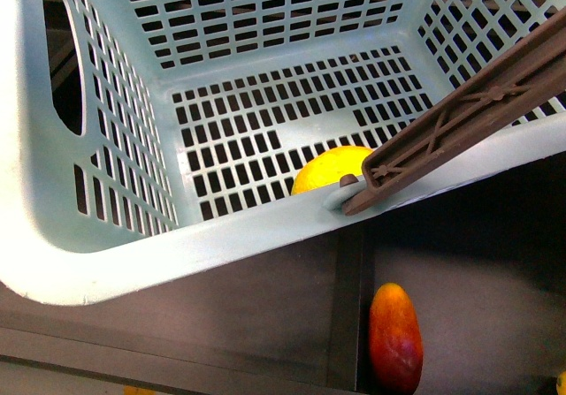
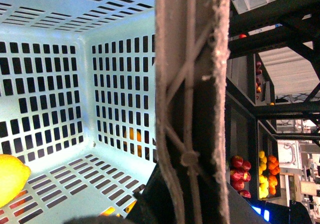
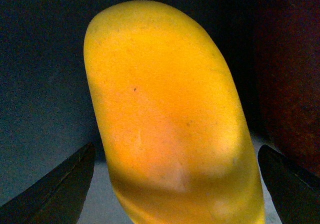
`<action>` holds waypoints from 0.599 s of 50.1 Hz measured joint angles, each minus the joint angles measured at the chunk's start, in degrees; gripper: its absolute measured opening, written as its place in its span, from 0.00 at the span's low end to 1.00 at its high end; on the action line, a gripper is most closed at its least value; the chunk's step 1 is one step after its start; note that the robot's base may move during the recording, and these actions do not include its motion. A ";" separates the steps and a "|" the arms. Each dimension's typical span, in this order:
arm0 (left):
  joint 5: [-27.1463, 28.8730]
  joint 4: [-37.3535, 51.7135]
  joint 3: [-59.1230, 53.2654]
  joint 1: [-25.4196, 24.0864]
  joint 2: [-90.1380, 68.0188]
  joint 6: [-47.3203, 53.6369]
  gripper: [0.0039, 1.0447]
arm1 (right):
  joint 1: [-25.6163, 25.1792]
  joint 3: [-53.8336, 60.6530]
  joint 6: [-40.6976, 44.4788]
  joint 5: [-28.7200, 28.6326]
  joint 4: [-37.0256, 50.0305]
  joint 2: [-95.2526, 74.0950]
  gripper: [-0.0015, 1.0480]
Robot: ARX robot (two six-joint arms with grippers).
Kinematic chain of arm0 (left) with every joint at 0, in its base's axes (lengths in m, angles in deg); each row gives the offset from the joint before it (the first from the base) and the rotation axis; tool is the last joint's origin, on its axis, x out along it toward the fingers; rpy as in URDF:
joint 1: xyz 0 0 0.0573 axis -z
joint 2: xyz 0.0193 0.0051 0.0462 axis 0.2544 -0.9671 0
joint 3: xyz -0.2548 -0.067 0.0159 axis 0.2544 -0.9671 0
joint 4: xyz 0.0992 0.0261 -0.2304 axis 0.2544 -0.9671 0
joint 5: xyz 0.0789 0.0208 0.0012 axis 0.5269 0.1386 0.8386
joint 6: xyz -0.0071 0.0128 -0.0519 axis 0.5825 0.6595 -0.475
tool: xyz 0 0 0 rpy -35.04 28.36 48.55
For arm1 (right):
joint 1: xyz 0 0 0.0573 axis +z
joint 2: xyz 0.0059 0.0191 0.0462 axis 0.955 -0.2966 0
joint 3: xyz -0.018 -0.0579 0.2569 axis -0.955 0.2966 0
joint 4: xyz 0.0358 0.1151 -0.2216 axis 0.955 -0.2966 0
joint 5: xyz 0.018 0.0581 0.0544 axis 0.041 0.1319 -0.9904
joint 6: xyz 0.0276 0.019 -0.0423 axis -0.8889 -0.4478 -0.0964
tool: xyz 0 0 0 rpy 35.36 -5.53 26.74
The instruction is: Pick lemon and mango into basket
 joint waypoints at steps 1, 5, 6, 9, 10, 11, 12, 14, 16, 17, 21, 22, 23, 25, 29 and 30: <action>-0.02 0.00 0.00 0.00 0.00 0.00 0.05 | 0.02 -0.17 -0.11 0.04 0.00 -0.13 0.92; -0.07 0.00 0.00 0.02 0.00 0.00 0.05 | 0.37 -1.46 -0.61 0.39 -0.02 -1.09 0.92; -0.09 0.00 0.00 0.02 0.00 0.00 0.05 | 0.44 -1.79 -0.76 0.46 -0.04 -1.31 0.92; -0.20 0.00 0.00 0.02 0.00 -0.02 0.05 | 0.63 -2.78 -1.64 0.83 -0.11 -2.05 0.90; -0.17 0.00 0.00 0.02 0.00 -0.02 0.05 | 0.70 -3.02 -1.64 1.01 -0.13 -2.25 0.86; -0.20 0.00 0.00 0.02 0.00 -0.02 0.05 | 0.72 -3.21 -1.73 1.05 -0.17 -2.36 0.83; -0.17 0.00 0.00 0.02 0.00 -0.02 0.05 | 0.72 -3.39 -1.79 1.05 -0.24 -2.49 0.80; -0.17 0.00 0.00 0.02 0.00 0.00 0.05 | 0.72 -3.56 -1.79 1.03 -0.35 -2.60 0.73; -0.17 0.00 0.00 0.02 0.00 0.00 0.05 | 0.70 -3.58 -1.79 0.79 -0.37 -2.60 0.65; -0.17 0.00 0.00 0.02 0.00 -0.02 0.05 | 0.63 -3.52 -1.77 0.61 -0.35 -2.60 0.63; -0.17 0.00 0.00 0.02 0.00 -0.02 0.05 | 0.31 -2.80 -1.53 -0.13 0.31 -2.32 0.59; -0.17 0.00 0.00 0.02 0.00 -0.02 0.05 | 0.17 -2.36 -1.38 -0.57 0.66 -2.16 0.59; -0.17 0.00 0.00 0.02 0.00 -0.02 0.05 | 0.11 -2.05 -1.33 -0.85 0.85 -2.05 0.59; -0.17 0.00 0.00 0.02 -0.02 -0.02 0.05 | -0.15 -0.96 -1.16 -1.57 1.51 -1.53 0.59; -0.13 0.00 0.00 0.02 0.00 0.00 0.05 | -0.61 1.44 -0.57 -3.08 2.86 -0.04 0.59; -0.13 0.00 0.00 0.02 0.00 0.00 0.05 | -0.74 1.99 -0.33 -3.43 3.19 0.35 0.59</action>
